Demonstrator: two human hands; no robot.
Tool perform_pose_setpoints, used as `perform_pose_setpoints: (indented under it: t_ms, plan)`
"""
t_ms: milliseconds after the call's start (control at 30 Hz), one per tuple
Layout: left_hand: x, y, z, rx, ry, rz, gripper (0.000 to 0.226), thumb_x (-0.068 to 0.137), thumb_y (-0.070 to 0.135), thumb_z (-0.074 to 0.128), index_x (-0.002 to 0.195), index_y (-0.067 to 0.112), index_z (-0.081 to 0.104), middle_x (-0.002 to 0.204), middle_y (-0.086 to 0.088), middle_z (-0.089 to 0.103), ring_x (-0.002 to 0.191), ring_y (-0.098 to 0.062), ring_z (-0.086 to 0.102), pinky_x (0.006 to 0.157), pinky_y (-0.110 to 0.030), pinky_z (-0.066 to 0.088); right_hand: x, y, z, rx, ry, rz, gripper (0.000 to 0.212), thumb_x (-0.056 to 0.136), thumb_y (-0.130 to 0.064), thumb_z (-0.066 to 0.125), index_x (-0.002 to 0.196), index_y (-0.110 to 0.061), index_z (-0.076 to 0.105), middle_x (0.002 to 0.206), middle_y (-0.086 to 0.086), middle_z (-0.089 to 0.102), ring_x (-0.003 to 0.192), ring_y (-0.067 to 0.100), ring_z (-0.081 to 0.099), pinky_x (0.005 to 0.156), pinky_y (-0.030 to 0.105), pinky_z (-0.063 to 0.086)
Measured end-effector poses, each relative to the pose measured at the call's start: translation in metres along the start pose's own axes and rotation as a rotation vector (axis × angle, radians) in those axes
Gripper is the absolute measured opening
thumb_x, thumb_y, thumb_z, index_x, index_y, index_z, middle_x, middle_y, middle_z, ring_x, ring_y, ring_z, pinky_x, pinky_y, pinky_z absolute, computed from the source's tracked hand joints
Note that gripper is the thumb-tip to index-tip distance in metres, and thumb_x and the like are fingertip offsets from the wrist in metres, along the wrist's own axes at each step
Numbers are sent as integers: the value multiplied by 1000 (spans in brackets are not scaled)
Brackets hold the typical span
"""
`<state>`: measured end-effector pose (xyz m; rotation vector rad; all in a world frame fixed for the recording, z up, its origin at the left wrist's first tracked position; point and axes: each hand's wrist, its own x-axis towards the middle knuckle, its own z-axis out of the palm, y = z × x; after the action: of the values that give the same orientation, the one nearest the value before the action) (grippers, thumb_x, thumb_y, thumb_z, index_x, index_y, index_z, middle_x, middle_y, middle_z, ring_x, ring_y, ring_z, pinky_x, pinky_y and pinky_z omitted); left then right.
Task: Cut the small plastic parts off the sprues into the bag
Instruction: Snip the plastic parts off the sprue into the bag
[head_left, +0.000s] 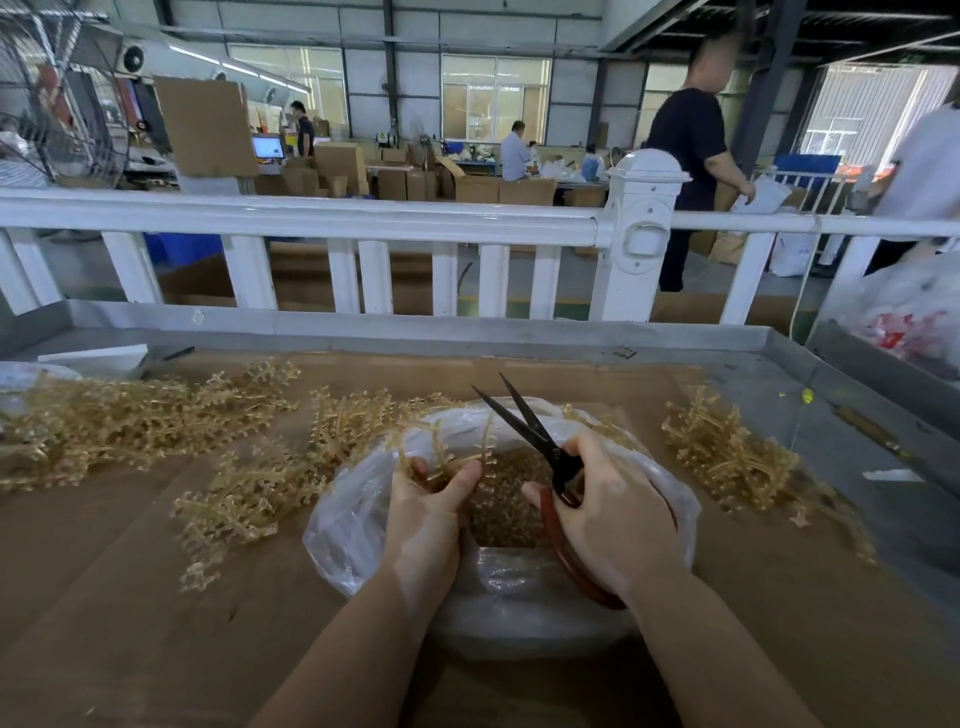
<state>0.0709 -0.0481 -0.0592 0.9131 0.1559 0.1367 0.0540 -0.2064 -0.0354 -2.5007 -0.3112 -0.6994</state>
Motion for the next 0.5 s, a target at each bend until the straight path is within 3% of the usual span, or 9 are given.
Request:
perform_pose_setpoints:
  t_ms: [100, 233, 333, 500]
  plan:
    - [1, -1, 1, 13, 23, 4, 30, 80, -2, 67, 92, 16, 46, 96, -17, 66, 85, -28, 70, 78, -43, 55, -6, 4, 8, -32, 1, 13, 40, 81, -52, 65, 105, -23, 52, 95, -7, 63, 91, 10, 57, 74, 16, 40]
    - [8, -1, 4, 55, 88, -44, 33, 79, 0, 70, 96, 15, 45, 103, -20, 63, 88, -30, 67, 78, -41, 54, -9, 6, 15, -44, -6, 21, 47, 80, -50, 67, 112, -18, 54, 102, 0, 65, 100, 16, 59, 87, 28, 47]
    - [15, 1, 7, 121, 129, -89, 43, 78, 4, 74, 108, 12, 44, 109, -22, 61, 92, -31, 66, 75, -39, 55, -9, 6, 16, -44, 6, 33, 47, 80, -50, 67, 112, -18, 54, 101, 0, 64, 99, 17, 59, 84, 27, 48]
    - [18, 0, 12, 185, 116, -53, 41, 77, 6, 76, 93, 22, 43, 105, -18, 59, 93, -33, 65, 76, -40, 55, -10, 7, 17, -46, 32, 52, 41, 80, -46, 70, 106, -19, 55, 93, -2, 63, 90, 16, 59, 73, 20, 40]
